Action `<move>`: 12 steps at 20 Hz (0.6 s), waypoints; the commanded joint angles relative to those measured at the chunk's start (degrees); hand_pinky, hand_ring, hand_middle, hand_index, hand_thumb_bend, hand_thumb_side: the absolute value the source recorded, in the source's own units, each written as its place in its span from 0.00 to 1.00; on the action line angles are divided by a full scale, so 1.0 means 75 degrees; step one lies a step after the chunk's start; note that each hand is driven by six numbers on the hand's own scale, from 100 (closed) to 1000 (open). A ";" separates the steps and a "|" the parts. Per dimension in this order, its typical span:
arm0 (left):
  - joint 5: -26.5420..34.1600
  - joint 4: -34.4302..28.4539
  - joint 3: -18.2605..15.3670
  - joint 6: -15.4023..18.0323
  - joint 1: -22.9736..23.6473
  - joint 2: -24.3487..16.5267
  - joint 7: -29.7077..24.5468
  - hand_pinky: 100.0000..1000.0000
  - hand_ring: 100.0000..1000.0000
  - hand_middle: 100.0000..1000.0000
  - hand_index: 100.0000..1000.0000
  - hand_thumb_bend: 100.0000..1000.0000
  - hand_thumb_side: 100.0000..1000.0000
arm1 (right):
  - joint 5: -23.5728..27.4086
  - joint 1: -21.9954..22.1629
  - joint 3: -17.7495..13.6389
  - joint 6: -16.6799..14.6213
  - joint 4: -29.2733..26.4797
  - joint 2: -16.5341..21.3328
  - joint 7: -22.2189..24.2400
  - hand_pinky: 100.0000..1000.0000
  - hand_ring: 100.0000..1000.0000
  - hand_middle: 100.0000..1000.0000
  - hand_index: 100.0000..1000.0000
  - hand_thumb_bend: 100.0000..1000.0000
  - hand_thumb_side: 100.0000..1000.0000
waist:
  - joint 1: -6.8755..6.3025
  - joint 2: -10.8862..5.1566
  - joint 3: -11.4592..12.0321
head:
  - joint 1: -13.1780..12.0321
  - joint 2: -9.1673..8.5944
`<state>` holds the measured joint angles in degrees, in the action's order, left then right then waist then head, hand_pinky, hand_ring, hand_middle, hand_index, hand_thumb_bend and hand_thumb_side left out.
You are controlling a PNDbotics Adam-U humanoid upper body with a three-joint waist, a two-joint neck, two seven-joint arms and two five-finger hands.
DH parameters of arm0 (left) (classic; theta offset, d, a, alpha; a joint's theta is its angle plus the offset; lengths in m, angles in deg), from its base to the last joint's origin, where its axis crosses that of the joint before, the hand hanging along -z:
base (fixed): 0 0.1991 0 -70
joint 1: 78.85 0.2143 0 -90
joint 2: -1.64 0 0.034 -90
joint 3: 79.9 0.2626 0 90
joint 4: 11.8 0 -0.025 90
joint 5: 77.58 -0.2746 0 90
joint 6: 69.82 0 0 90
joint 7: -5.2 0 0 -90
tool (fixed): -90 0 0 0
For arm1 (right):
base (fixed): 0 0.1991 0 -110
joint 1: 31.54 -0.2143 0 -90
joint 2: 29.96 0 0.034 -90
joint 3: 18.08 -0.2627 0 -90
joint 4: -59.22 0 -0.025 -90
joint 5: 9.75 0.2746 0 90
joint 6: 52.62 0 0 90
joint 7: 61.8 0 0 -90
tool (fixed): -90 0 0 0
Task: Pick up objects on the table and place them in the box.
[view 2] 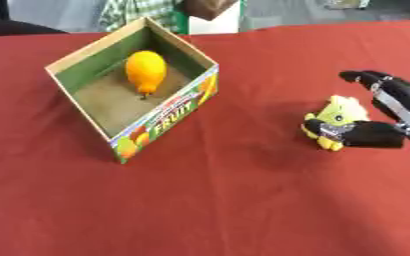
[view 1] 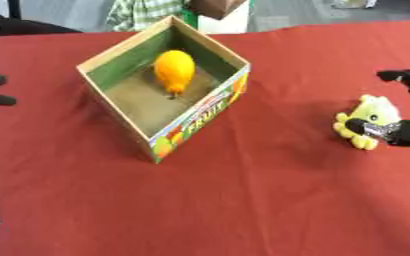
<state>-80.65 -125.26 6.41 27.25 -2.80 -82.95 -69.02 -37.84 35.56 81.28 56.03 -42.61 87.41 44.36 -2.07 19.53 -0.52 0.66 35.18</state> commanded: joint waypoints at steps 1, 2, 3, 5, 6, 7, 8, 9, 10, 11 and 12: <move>-0.0022 -0.0151 -0.0048 -0.0020 -0.0015 -0.0060 0.0012 0.50 0.65 0.67 0.74 0.00 0.63 | -0.0086 -0.0045 -0.0007 -0.0041 0.0157 0.0122 0.0138 0.90 1.00 0.91 1.00 0.56 0.67 | 0.0021 -0.0160 0.0000 | 0.0000 -0.0075; -0.0021 -0.0151 -0.0048 -0.0021 -0.0014 -0.0058 0.0011 0.50 0.65 0.67 0.74 0.00 0.63 | -0.0097 -0.0052 0.0017 -0.0050 0.0238 0.0115 0.0167 0.90 1.00 0.91 1.00 0.56 0.67 | 0.0022 -0.0158 0.0007 | 0.0004 -0.0077; -0.0020 -0.0151 -0.0048 -0.0022 -0.0013 -0.0057 0.0012 0.50 0.65 0.67 0.74 0.00 0.63 | -0.0105 -0.0063 0.0042 -0.0062 0.0321 0.0105 0.0194 0.90 1.00 0.91 1.00 0.55 0.68 | 0.0023 -0.0157 0.0013 | 0.0004 -0.0078; -0.0019 -0.0151 -0.0043 -0.0025 -0.0011 -0.0055 0.0010 0.50 0.65 0.67 0.74 0.00 0.63 | -0.0108 -0.0096 0.0099 -0.0088 0.0487 0.0084 0.0241 0.91 1.00 0.91 1.00 0.55 0.69 | 0.0025 -0.0154 0.0024 | 0.0009 -0.0074; -0.0019 -0.0151 -0.0041 -0.0026 -0.0011 -0.0053 0.0007 0.50 0.65 0.67 0.74 0.00 0.63 | -0.0099 -0.0116 0.0130 -0.0102 0.0563 0.0073 0.0263 0.91 1.00 0.91 1.00 0.55 0.69 | 0.0027 -0.0153 0.0029 | 0.0013 -0.0073; -0.0018 -0.0151 -0.0041 -0.0029 -0.0009 -0.0052 0.0006 0.50 0.65 0.67 0.74 0.00 0.63 | -0.0089 -0.0135 0.0157 -0.0118 0.0628 0.0063 0.0284 0.91 1.00 0.91 1.00 0.55 0.69 | 0.0029 -0.0152 0.0033 | 0.0016 -0.0073; -0.0018 -0.0151 -0.0040 -0.0030 -0.0009 -0.0053 0.0006 0.50 0.65 0.67 0.74 0.00 0.63 | -0.0083 -0.0150 0.0182 -0.0134 0.0683 0.0056 0.0308 0.91 1.00 0.91 1.00 0.55 0.70 | 0.0032 -0.0150 0.0037 | 0.0020 -0.0074; -0.0018 -0.0151 -0.0038 -0.0031 -0.0009 -0.0054 0.0005 0.50 0.65 0.67 0.74 0.00 0.63 | -0.0076 -0.0162 0.0210 -0.0147 0.0741 0.0049 0.0343 0.91 1.00 0.91 1.00 0.55 0.70 | 0.0036 -0.0147 0.0041 | 0.0024 -0.0071; -0.0017 -0.0151 -0.0037 -0.0031 -0.0010 -0.0053 0.0004 0.50 0.65 0.67 0.74 0.00 0.63 | -0.0068 -0.0176 0.0233 -0.0153 0.0798 0.0043 0.0378 0.91 1.00 0.92 1.00 0.55 0.70 | 0.0040 -0.0146 0.0044 | 0.0026 -0.0070; -0.0016 -0.0151 -0.0034 -0.0032 -0.0010 -0.0052 0.0003 0.50 0.65 0.67 0.74 0.00 0.63 | -0.0073 -0.0193 0.0251 -0.0149 0.0863 0.0034 0.0407 0.91 1.00 0.92 1.00 0.55 0.70 | 0.0045 -0.0143 0.0047 | 0.0026 -0.0069; -0.0014 -0.0151 -0.0030 -0.0035 -0.0009 -0.0049 0.0001 0.50 0.65 0.67 0.74 0.00 0.63 | -0.0086 -0.0216 0.0270 -0.0145 0.0935 0.0020 0.0431 0.91 1.00 0.92 1.00 0.55 0.70 | 0.0049 -0.0142 0.0050 | 0.0028 -0.0069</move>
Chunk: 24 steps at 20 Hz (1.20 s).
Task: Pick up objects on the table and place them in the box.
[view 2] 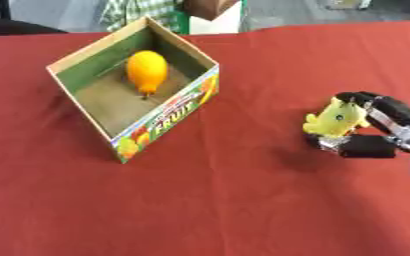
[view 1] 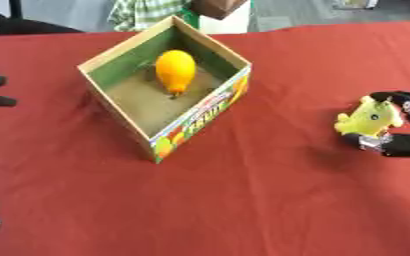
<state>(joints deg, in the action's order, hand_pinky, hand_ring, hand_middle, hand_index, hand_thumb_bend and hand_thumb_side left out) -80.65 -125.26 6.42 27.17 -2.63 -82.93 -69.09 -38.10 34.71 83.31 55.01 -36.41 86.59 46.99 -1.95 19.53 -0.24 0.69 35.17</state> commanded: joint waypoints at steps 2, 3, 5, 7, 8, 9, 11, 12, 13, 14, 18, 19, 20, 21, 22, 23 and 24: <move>-0.0011 -0.0151 -0.0024 -0.0025 -0.0033 -0.0047 0.0003 0.50 0.65 0.67 0.74 0.00 0.63 | -0.0091 -0.0152 0.0036 -0.0004 0.0261 0.0107 0.0112 0.91 1.00 0.92 1.00 0.55 0.70 | 0.0040 -0.0140 0.0021 | 0.0029 -0.0073; -0.0010 -0.0151 -0.0021 -0.0026 -0.0033 -0.0045 0.0000 0.50 0.65 0.67 0.74 0.00 0.63 | -0.0123 -0.0181 0.0053 0.0007 0.0352 0.0097 0.0127 0.91 1.00 0.92 1.00 0.55 0.70 | 0.0042 -0.0139 0.0027 | 0.0034 -0.0074; -0.0008 -0.0151 -0.0020 -0.0029 -0.0033 -0.0042 -0.0003 0.50 0.65 0.67 0.74 0.00 0.63 | -0.0181 -0.0243 0.0076 0.0034 0.0544 0.0063 0.0144 0.91 1.00 0.92 1.00 0.55 0.71 | 0.0044 -0.0138 0.0039 | 0.0045 -0.0078; -0.0007 -0.0151 -0.0020 -0.0029 -0.0031 -0.0043 -0.0004 0.50 0.65 0.67 0.74 0.00 0.63 | -0.0180 -0.0280 0.0088 0.0056 0.0716 0.0029 0.0169 0.91 1.00 0.92 1.00 0.56 0.70 | 0.0044 -0.0137 0.0050 | 0.0047 -0.0079; -0.0006 -0.0151 -0.0020 -0.0030 -0.0030 -0.0044 -0.0003 0.50 0.65 0.67 0.74 0.00 0.63 | -0.0159 -0.0289 0.0096 0.0061 0.0780 0.0017 0.0193 0.91 1.00 0.92 1.00 0.56 0.70 | 0.0044 -0.0136 0.0053 | 0.0046 -0.0080; -0.0004 -0.0151 -0.0019 -0.0030 -0.0031 -0.0044 -0.0003 0.50 0.65 0.67 0.74 0.00 0.63 | -0.0134 -0.0296 0.0105 0.0060 0.0822 0.0008 0.0220 0.91 1.00 0.92 1.00 0.56 0.70 | 0.0045 -0.0136 0.0054 | 0.0048 -0.0082; -0.0002 -0.0151 -0.0014 -0.0032 -0.0036 -0.0046 -0.0006 0.50 0.65 0.67 0.74 0.00 0.63 | -0.0086 -0.0310 0.0112 0.0064 0.0861 -0.0002 0.0249 0.90 1.00 0.91 1.00 0.54 0.70 | 0.0048 -0.0136 0.0052 | 0.0052 -0.0084; -0.0003 -0.0151 -0.0011 -0.0035 -0.0040 -0.0047 -0.0008 0.50 0.65 0.67 0.74 0.00 0.63 | -0.0064 -0.0315 0.0116 0.0068 0.0866 -0.0004 0.0251 0.90 1.00 0.91 1.00 0.53 0.69 | 0.0049 -0.0136 0.0051 | 0.0054 -0.0087; -0.0004 -0.0151 -0.0009 -0.0036 -0.0041 -0.0047 -0.0010 0.50 0.65 0.67 0.74 0.00 0.63 | -0.0044 -0.0318 0.0122 0.0071 0.0865 -0.0002 0.0250 0.90 1.00 0.91 1.00 0.53 0.69 | 0.0050 -0.0136 0.0050 | 0.0056 -0.0090; -0.0005 -0.0151 -0.0007 -0.0037 -0.0042 -0.0047 -0.0012 0.50 0.65 0.67 0.74 0.00 0.63 | -0.0029 -0.0320 0.0126 0.0074 0.0863 0.0001 0.0247 0.90 1.00 0.91 1.00 0.53 0.69 | 0.0051 -0.0136 0.0050 | 0.0056 -0.0092; -0.0005 -0.0151 -0.0007 -0.0043 -0.0040 -0.0047 -0.0011 0.50 0.65 0.67 0.74 0.00 0.63 | 0.0036 -0.0322 0.0113 0.0102 0.0860 -0.0009 0.0197 0.88 1.00 0.84 0.98 0.32 0.67 | 0.0052 -0.0135 0.0053 | 0.0067 -0.0098; -0.0005 -0.0151 -0.0007 -0.0047 -0.0039 -0.0048 -0.0009 0.50 0.65 0.67 0.74 0.00 0.63 | 0.0084 -0.0322 0.0104 0.0121 0.0860 -0.0014 0.0149 0.87 0.99 0.81 0.95 0.22 0.66 | 0.0052 -0.0135 0.0056 | 0.0069 -0.0099; -0.0005 -0.0151 -0.0006 -0.0050 -0.0039 -0.0048 -0.0007 0.50 0.65 0.67 0.74 0.00 0.63 | 0.0139 -0.0323 0.0090 0.0143 0.0856 -0.0017 0.0080 0.87 0.99 0.80 0.95 0.19 0.67 | 0.0054 -0.0136 0.0057 | 0.0067 -0.0099; -0.0005 -0.0151 -0.0005 -0.0053 -0.0038 -0.0048 -0.0008 0.50 0.65 0.67 0.74 0.00 0.63 | 0.0201 -0.0321 0.0081 0.0168 0.0852 -0.0020 0.0004 0.86 0.98 0.77 0.92 0.05 0.69 | 0.0055 -0.0136 0.0057 | 0.0066 -0.0099; -0.0006 -0.0151 -0.0004 -0.0059 -0.0036 -0.0046 -0.0008 0.50 0.65 0.67 0.74 0.00 0.63 | 0.0280 -0.0321 0.0065 0.0205 0.0844 -0.0022 -0.0092 0.86 0.97 0.75 0.91 0.00 0.69 | 0.0057 -0.0137 0.0056 | 0.0065 -0.0100; -0.0006 -0.0151 -0.0003 -0.0063 -0.0035 -0.0046 -0.0009 0.50 0.65 0.67 0.74 0.00 0.63 | 0.0354 -0.0318 0.0063 0.0238 0.0835 -0.0019 -0.0183 0.85 0.97 0.73 0.90 0.00 0.68 | 0.0059 -0.0138 0.0056 | 0.0064 -0.0101; -0.0009 -0.0151 -0.0002 -0.0069 -0.0035 -0.0048 -0.0010 0.50 0.65 0.67 0.74 0.00 0.63 | 0.0417 -0.0317 0.0060 0.0266 0.0822 -0.0013 -0.0274 0.85 0.96 0.72 0.88 0.00 0.65 | 0.0061 -0.0140 0.0056 | 0.0063 -0.0100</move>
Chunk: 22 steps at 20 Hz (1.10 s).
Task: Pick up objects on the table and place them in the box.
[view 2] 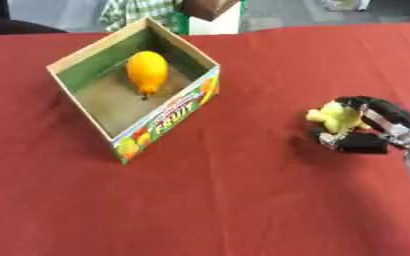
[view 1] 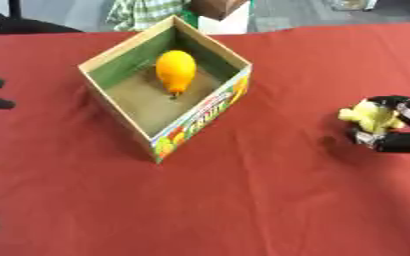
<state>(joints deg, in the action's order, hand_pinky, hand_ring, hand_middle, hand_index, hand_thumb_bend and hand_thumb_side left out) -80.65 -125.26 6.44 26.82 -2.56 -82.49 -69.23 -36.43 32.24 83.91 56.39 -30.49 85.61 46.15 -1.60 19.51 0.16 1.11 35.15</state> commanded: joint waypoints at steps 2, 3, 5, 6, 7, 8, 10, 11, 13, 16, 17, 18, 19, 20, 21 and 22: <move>-0.0014 -0.0151 -0.0004 -0.0031 -0.0048 -0.0109 0.0004 0.50 0.65 0.67 0.74 0.00 0.62 | 0.0277 0.0011 -0.0009 0.0108 0.0014 0.0136 -0.0301 0.84 0.95 0.70 0.87 0.00 0.53 | 0.0020 -0.0139 0.0005 | 0.0006 -0.0101; -0.0016 -0.0151 -0.0002 -0.0033 -0.0049 -0.0108 0.0002 0.50 0.65 0.67 0.74 0.00 0.62 | 0.0294 0.0009 0.0001 0.0104 0.0009 0.0142 -0.0342 0.84 0.95 0.70 0.86 0.00 0.39 | 0.0023 -0.0139 0.0006 | 0.0006 -0.0103; -0.0018 -0.0151 0.0000 -0.0040 -0.0046 -0.0103 -0.0004 0.50 0.65 0.67 0.74 0.00 0.62 | 0.0287 -0.0003 0.0016 0.0082 0.0015 0.0147 -0.0373 0.82 0.93 0.68 0.85 0.00 0.21 | 0.0028 -0.0139 0.0010 | 0.0006 -0.0106; -0.0019 -0.0151 0.0000 -0.0044 -0.0043 -0.0101 -0.0005 0.50 0.65 0.67 0.74 0.00 0.62 | 0.0273 -0.0010 0.0017 0.0077 0.0025 0.0146 -0.0392 0.81 0.92 0.68 0.85 0.00 0.16 | 0.0029 -0.0138 0.0011 | 0.0007 -0.0105; -0.0020 -0.0151 -0.0001 -0.0046 -0.0041 -0.0100 -0.0005 0.50 0.65 0.67 0.74 0.00 0.62 | 0.0251 -0.0017 0.0021 0.0067 0.0033 0.0144 -0.0411 0.81 0.92 0.68 0.85 0.00 0.11 | 0.0030 -0.0137 0.0013 | 0.0007 -0.0105; -0.0022 -0.0151 -0.0003 -0.0048 -0.0040 -0.0100 -0.0005 0.50 0.65 0.67 0.74 0.00 0.62 | 0.0210 -0.0028 0.0023 0.0055 0.0034 0.0146 -0.0438 0.80 0.91 0.67 0.84 0.00 0.07 | 0.0030 -0.0136 0.0015 | 0.0005 -0.0102; -0.0024 -0.0151 0.0000 -0.0051 -0.0036 -0.0097 -0.0013 0.50 0.65 0.67 0.74 0.00 0.62 | 0.0079 -0.0055 0.0035 0.0032 0.0019 0.0150 -0.0529 0.77 0.89 0.64 0.82 0.00 0.02 | 0.0031 -0.0133 0.0014 | 0.0007 -0.0099; -0.0025 -0.0151 0.0002 -0.0055 -0.0034 -0.0093 -0.0020 0.50 0.65 0.67 0.74 0.00 0.62 | 0.0003 -0.0068 0.0043 0.0021 0.0003 0.0150 -0.0590 0.75 0.87 0.62 0.80 0.00 0.00 | 0.0032 -0.0132 0.0013 | 0.0008 -0.0098; -0.0028 -0.0151 0.0004 -0.0059 -0.0032 -0.0088 -0.0031 0.50 0.65 0.67 0.74 0.00 0.62 | -0.0136 -0.0098 0.0064 0.0018 -0.0034 0.0147 -0.0717 0.73 0.86 0.62 0.80 0.00 0.01 | 0.0032 -0.0131 0.0010 | 0.0013 -0.0093; -0.0026 -0.0151 0.0007 -0.0067 -0.0033 -0.0087 -0.0040 0.50 0.65 0.67 0.73 0.00 0.62 | -0.0054 -0.0131 0.0119 0.0072 0.0055 0.0111 -0.0620 0.76 0.89 0.73 0.88 0.00 0.27 | 0.0031 -0.0130 0.0011 | 0.0023 -0.0093; -0.0026 -0.0151 0.0006 -0.0070 -0.0031 -0.0086 -0.0042 0.50 0.65 0.67 0.73 0.00 0.62 | 0.0017 -0.0133 0.0143 0.0072 0.0105 0.0103 -0.0528 0.78 0.91 0.76 0.91 0.00 0.44 | 0.0031 -0.0129 0.0014 | 0.0022 -0.0099; -0.0026 -0.0151 0.0004 -0.0074 -0.0027 -0.0085 -0.0042 0.50 0.65 0.67 0.73 0.00 0.62 | 0.0103 -0.0137 0.0170 0.0074 0.0162 0.0096 -0.0427 0.79 0.92 0.79 0.94 0.00 0.55 | 0.0033 -0.0128 0.0017 | 0.0022 -0.0100; -0.0026 -0.0151 0.0004 -0.0080 -0.0025 -0.0084 -0.0043 0.50 0.65 0.67 0.73 0.00 0.62 | 0.0169 -0.0150 0.0200 0.0064 0.0212 0.0099 -0.0316 0.79 0.92 0.79 0.93 0.00 0.52 | 0.0035 -0.0128 0.0019 | 0.0025 -0.0100; -0.0027 -0.0151 0.0005 -0.0085 -0.0025 -0.0084 -0.0043 0.50 0.65 0.67 0.73 0.00 0.62 | 0.0198 -0.0173 0.0221 0.0038 0.0252 0.0106 -0.0191 0.79 0.92 0.78 0.92 0.00 0.43 | 0.0038 -0.0129 0.0018 | 0.0027 -0.0103; -0.0027 -0.0151 0.0005 -0.0089 -0.0026 -0.0084 -0.0044 0.50 0.65 0.67 0.73 0.00 0.62 | 0.0190 -0.0198 0.0223 0.0012 0.0278 0.0110 -0.0073 0.79 0.92 0.76 0.91 0.00 0.36 | 0.0039 -0.0129 0.0017 | 0.0027 -0.0106; -0.0028 -0.0151 0.0006 -0.0092 -0.0026 -0.0084 -0.0045 0.50 0.65 0.67 0.73 0.00 0.61 | 0.0154 -0.0227 0.0206 -0.0005 0.0294 0.0109 0.0032 0.78 0.91 0.74 0.89 0.00 0.26 | 0.0039 -0.0130 0.0015 | 0.0027 -0.0108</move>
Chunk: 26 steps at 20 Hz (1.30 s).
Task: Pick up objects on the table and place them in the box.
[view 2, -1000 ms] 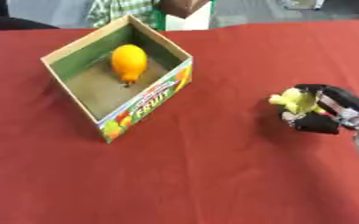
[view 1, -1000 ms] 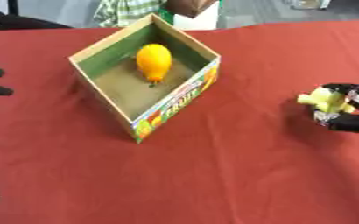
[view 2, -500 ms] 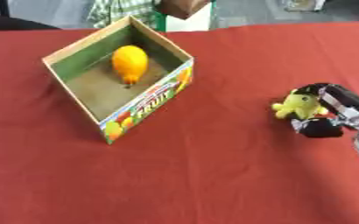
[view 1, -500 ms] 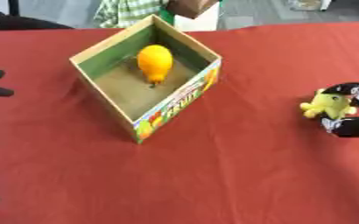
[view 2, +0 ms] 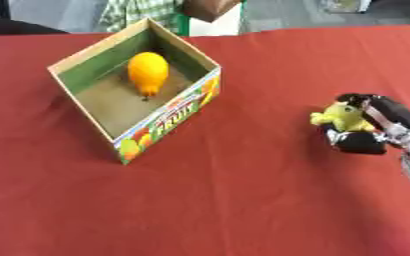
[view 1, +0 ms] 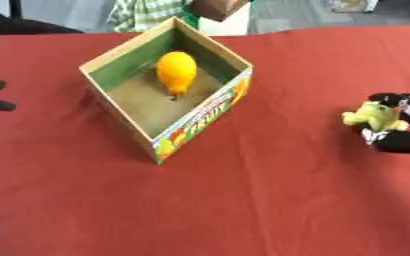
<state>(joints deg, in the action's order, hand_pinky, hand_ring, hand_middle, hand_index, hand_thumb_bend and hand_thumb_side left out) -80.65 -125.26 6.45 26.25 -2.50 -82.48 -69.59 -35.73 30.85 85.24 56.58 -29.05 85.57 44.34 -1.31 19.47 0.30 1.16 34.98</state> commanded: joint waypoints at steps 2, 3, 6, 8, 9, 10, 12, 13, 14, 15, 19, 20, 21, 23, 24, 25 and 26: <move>-0.0031 -0.0151 0.0003 -0.0022 -0.0031 -0.0085 0.0003 0.50 0.65 0.67 0.73 0.00 0.61 | -0.0029 -0.0089 -0.0013 -0.0044 0.0109 0.0104 0.0352 0.76 0.88 0.67 0.84 0.00 0.13 | 0.0000 -0.0124 -0.0002 | 0.0021 -0.0089; -0.0033 -0.0151 0.0001 -0.0027 -0.0030 -0.0084 0.0006 0.50 0.65 0.67 0.73 0.00 0.61 | -0.0064 -0.0103 -0.0021 -0.0046 0.0107 0.0100 0.0330 0.76 0.88 0.66 0.83 0.00 0.11 | 0.0000 -0.0123 0.0000 | 0.0022 -0.0091; -0.0034 -0.0151 0.0001 -0.0043 -0.0026 -0.0082 0.0011 0.50 0.65 0.67 0.73 0.00 0.61 | -0.0172 -0.0154 -0.0038 -0.0042 0.0055 0.0102 0.0107 0.70 0.82 0.56 0.76 0.00 0.01 | 0.0002 -0.0121 0.0002 | 0.0024 -0.0094; -0.0034 -0.0151 0.0003 -0.0054 -0.0028 -0.0080 0.0013 0.50 0.65 0.67 0.73 0.00 0.61 | -0.0303 -0.0188 -0.0053 -0.0022 -0.0034 0.0108 -0.0125 0.66 0.78 0.50 0.68 0.00 0.00 | 0.0005 -0.0120 0.0001 | 0.0025 -0.0097; -0.0033 -0.0151 0.0006 -0.0057 -0.0027 -0.0079 0.0011 0.50 0.65 0.67 0.73 0.00 0.61 | -0.0343 -0.0205 -0.0065 -0.0004 -0.0093 0.0106 -0.0246 0.64 0.76 0.48 0.66 0.00 0.00 | 0.0006 -0.0120 0.0001 | 0.0024 -0.0099; -0.0031 -0.0151 0.0007 -0.0061 -0.0025 -0.0077 0.0010 0.50 0.65 0.67 0.73 0.00 0.61 | -0.0348 -0.0215 -0.0068 0.0028 -0.0146 0.0099 -0.0374 0.62 0.75 0.45 0.62 0.00 0.05 | 0.0008 -0.0121 0.0001 | 0.0025 -0.0098; -0.0026 -0.0151 0.0008 -0.0066 -0.0023 -0.0075 0.0009 0.50 0.65 0.67 0.73 0.00 0.61 | -0.0279 -0.0234 -0.0058 0.0101 -0.0237 0.0092 -0.0630 0.59 0.72 0.41 0.56 0.00 0.12 | 0.0013 -0.0122 0.0004 | 0.0027 -0.0104; -0.0023 -0.0151 0.0008 -0.0069 -0.0022 -0.0074 0.0009 0.50 0.65 0.67 0.73 0.00 0.61 | -0.0222 -0.0245 -0.0050 0.0134 -0.0278 0.0089 -0.0756 0.58 0.72 0.40 0.55 0.00 0.17 | 0.0016 -0.0123 0.0006 | 0.0026 -0.0107; -0.0021 -0.0151 0.0007 -0.0072 -0.0021 -0.0073 0.0009 0.50 0.65 0.67 0.73 0.00 0.61 | -0.0159 -0.0255 -0.0042 0.0164 -0.0316 0.0089 -0.0881 0.58 0.71 0.39 0.54 0.00 0.19 | 0.0019 -0.0125 0.0008 | 0.0028 -0.0111; -0.0019 -0.0151 0.0008 -0.0075 -0.0020 -0.0072 0.0008 0.50 0.65 0.67 0.73 0.00 0.61 | -0.0095 -0.0266 -0.0031 0.0193 -0.0348 0.0089 -0.1008 0.57 0.71 0.39 0.54 0.00 0.22 | 0.0022 -0.0126 0.0011 | 0.0030 -0.0115; -0.0009 -0.0151 0.0012 -0.0091 -0.0016 -0.0072 0.0002 0.50 0.65 0.67 0.73 0.00 0.61 | 0.0164 -0.0317 0.0010 0.0241 -0.0469 0.0100 -0.1498 0.56 0.70 0.37 0.52 0.00 0.24 | 0.0029 -0.0134 0.0016 | 0.0030 -0.0114; -0.0009 -0.0151 0.0011 -0.0096 -0.0014 -0.0073 0.0002 0.49 0.65 0.66 0.73 0.00 0.60 | 0.0219 -0.0338 0.0019 0.0240 -0.0515 0.0114 -0.1609 0.56 0.70 0.37 0.52 0.00 0.25 | 0.0032 -0.0137 0.0015 | 0.0026 -0.0109; -0.0010 -0.0151 0.0010 -0.0102 -0.0011 -0.0074 0.0004 0.49 0.65 0.66 0.73 0.00 0.60 | 0.0260 -0.0372 0.0024 0.0233 -0.0576 0.0135 -0.1699 0.56 0.70 0.37 0.52 0.00 0.25 | 0.0036 -0.0140 0.0012 | 0.0025 -0.0101; -0.0013 -0.0151 0.0014 -0.0115 -0.0006 -0.0077 0.0001 0.49 0.65 0.66 0.73 0.00 0.60 | 0.0312 -0.0476 0.0044 0.0221 -0.0720 0.0204 -0.1798 0.56 0.70 0.36 0.51 0.00 0.26 | 0.0048 -0.0150 0.0004 | 0.0028 -0.0082; -0.0014 -0.0151 0.0016 -0.0121 -0.0004 -0.0079 -0.0001 0.49 0.65 0.66 0.73 0.00 0.60 | 0.0322 -0.0537 0.0059 0.0220 -0.0787 0.0244 -0.1808 0.56 0.70 0.36 0.51 0.00 0.27 | 0.0054 -0.0156 0.0002 | 0.0031 -0.0075; -0.0015 -0.0151 0.0017 -0.0124 -0.0003 -0.0082 -0.0003 0.49 0.65 0.66 0.73 0.00 0.60 | 0.0324 -0.0599 0.0076 0.0222 -0.0849 0.0283 -0.1801 0.56 0.70 0.36 0.51 0.00 0.27 | 0.0058 -0.0159 -0.0001 | 0.0030 -0.0072; -0.0016 -0.0151 0.0018 -0.0129 0.0000 -0.0086 -0.0004 0.49 0.65 0.66 0.73 0.00 0.60 | 0.0317 -0.0683 0.0094 0.0206 -0.0930 0.0334 -0.1791 0.56 0.70 0.36 0.50 0.00 0.27 | 0.0065 -0.0167 0.0003 | 0.0033 -0.0061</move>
<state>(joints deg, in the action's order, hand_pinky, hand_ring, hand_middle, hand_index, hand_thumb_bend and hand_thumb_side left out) -80.67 -125.26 6.59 25.46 -2.40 -82.46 -69.66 -33.75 26.71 86.35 58.20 -34.36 85.69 31.26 -0.92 19.46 0.36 1.30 34.70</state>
